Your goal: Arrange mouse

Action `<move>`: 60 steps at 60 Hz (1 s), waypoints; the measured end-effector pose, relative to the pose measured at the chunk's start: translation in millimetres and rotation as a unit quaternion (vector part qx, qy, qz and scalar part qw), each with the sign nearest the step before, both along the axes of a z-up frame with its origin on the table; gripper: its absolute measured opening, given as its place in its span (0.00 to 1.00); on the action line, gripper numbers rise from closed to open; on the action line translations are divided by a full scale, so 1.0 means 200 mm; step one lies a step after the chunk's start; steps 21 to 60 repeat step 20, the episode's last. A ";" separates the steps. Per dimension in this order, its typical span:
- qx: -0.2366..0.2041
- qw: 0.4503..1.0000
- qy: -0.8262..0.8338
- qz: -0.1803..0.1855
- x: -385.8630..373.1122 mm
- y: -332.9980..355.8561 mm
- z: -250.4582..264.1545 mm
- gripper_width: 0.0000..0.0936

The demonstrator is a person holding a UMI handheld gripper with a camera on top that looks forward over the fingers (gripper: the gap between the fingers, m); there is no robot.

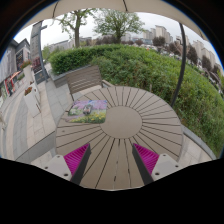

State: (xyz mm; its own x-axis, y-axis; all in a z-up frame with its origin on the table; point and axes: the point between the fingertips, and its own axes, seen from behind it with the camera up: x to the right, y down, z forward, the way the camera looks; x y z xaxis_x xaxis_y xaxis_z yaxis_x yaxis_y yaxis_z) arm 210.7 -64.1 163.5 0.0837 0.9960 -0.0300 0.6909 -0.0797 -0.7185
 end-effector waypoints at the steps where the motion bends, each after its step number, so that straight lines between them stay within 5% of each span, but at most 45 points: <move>1: 0.002 1.000 -0.001 0.002 0.03 0.01 0.00 0.92; 20: 0.029 0.999 -0.011 0.030 0.43 0.25 -0.02 0.92; 60: 0.029 0.999 -0.011 0.030 0.43 0.25 -0.02 0.92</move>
